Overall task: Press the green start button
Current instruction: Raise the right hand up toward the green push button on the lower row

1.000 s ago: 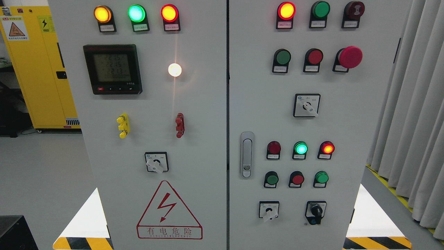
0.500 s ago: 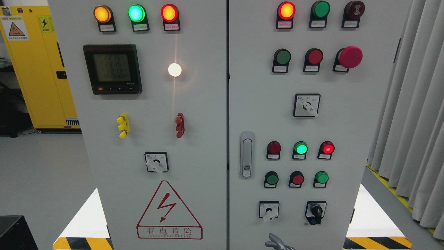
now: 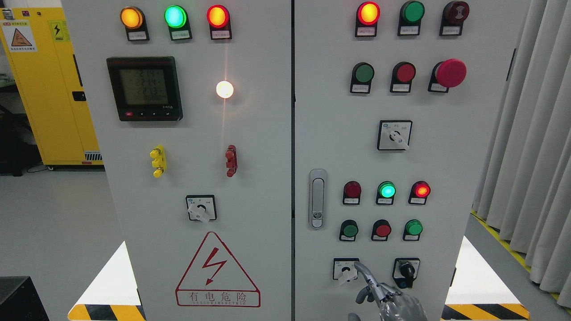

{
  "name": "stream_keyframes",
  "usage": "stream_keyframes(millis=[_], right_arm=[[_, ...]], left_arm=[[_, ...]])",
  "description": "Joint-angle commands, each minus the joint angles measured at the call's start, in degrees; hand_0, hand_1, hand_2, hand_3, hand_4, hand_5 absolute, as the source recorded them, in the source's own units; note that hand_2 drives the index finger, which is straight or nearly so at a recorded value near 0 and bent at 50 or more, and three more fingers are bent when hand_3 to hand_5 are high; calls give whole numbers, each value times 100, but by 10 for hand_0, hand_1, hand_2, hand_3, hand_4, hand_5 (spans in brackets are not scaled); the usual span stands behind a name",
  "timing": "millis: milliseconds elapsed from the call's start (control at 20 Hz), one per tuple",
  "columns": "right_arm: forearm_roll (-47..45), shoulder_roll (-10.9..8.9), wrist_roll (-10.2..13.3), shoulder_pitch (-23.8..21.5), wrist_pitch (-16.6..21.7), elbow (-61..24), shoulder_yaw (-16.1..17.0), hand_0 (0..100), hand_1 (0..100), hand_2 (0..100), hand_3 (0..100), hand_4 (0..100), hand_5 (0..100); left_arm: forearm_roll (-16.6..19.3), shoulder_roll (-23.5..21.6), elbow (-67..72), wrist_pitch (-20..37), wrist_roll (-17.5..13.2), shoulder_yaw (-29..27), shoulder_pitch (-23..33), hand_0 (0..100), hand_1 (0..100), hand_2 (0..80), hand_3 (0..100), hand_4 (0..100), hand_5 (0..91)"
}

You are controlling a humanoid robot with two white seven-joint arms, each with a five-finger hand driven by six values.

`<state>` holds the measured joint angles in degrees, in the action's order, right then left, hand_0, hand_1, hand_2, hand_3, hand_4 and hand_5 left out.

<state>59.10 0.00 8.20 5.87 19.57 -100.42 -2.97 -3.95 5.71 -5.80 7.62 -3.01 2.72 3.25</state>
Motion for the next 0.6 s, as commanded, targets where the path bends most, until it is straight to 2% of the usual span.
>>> stream_keyframes(millis=[0, 350, 550], right_arm=[[199, 184, -73, 459, -6, 471, 130, 513, 986, 0, 903, 1000, 1000], [233, 167, -99, 590, -156, 515, 59, 543, 991, 0, 907, 1000, 1000], [453, 167, -205, 688, -156, 647, 42, 593, 997, 0, 906, 1000, 1000]], left_arm=[[0, 0, 0, 2, 2, 0, 0, 120, 556, 0, 0, 0, 0], [0, 0, 0, 2, 2, 0, 0, 120, 556, 0, 0, 0, 0], [0, 0, 0, 2, 2, 0, 0, 120, 556, 0, 0, 0, 0]])
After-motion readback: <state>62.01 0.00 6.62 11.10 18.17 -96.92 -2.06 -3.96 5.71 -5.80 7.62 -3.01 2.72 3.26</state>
